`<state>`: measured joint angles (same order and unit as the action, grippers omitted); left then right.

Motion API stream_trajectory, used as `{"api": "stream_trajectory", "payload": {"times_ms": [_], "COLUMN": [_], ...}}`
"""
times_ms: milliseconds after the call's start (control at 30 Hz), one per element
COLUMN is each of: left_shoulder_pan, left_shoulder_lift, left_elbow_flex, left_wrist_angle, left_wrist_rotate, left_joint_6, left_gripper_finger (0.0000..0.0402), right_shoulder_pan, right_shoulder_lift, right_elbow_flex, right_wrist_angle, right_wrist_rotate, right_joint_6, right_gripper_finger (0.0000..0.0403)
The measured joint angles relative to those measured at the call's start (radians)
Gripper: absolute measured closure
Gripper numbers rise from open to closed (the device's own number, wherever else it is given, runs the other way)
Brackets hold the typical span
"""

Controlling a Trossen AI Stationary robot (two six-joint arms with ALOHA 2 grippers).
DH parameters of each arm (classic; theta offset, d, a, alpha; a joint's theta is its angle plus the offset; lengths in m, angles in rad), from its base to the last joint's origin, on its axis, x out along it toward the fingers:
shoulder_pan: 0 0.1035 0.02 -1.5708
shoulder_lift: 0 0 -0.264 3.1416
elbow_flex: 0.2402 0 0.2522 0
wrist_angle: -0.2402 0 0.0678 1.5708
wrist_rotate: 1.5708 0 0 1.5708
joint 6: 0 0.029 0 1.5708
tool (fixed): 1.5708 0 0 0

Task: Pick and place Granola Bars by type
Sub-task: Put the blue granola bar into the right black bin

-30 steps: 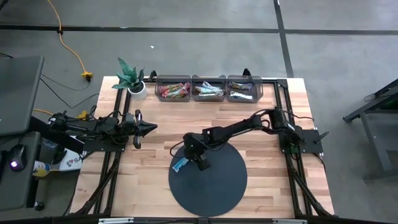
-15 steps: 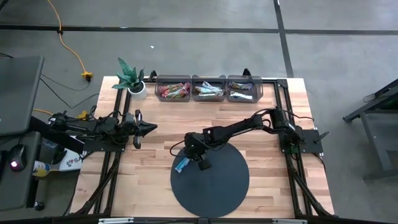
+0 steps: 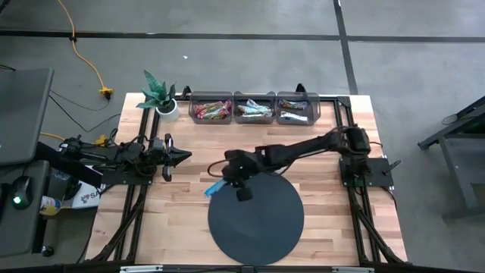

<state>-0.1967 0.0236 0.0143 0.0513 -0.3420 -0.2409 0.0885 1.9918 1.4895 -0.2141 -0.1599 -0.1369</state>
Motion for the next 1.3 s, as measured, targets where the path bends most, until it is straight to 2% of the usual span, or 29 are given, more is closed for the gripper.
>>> {"api": "stream_trajectory", "payload": {"times_ms": [400, 667, 967, 1300], "left_shoulder_pan": [0.0, 0.0, 0.0, 0.0], "left_shoulder_lift": [0.0, 0.0, 0.0, 0.0], "left_elbow_flex": [0.0, 0.0, 0.0, 0.0], "left_wrist_angle": [0.0, 0.0, 0.0, 0.0], "left_wrist_rotate": [0.0, -0.001, -0.001, -0.002], "left_joint_6": [0.0, 0.0, 0.0, 0.0], "left_gripper_finger": [0.04, 0.04, 0.04, 0.04], "right_shoulder_pan": [-0.036, -0.128, -0.338, -0.601], "right_shoulder_lift": [-0.302, -0.488, -0.61, -0.582], "right_elbow_flex": [0.0, 0.002, 0.002, 0.002], "right_wrist_angle": [-0.045, -0.17, -0.478, -0.784], "right_wrist_rotate": [0.315, 0.482, 0.499, 0.459], "right_joint_6": [0.136, 0.109, 0.058, -0.025], "right_gripper_finger": [0.0348, 0.0348, 0.0348, 0.0348]}}
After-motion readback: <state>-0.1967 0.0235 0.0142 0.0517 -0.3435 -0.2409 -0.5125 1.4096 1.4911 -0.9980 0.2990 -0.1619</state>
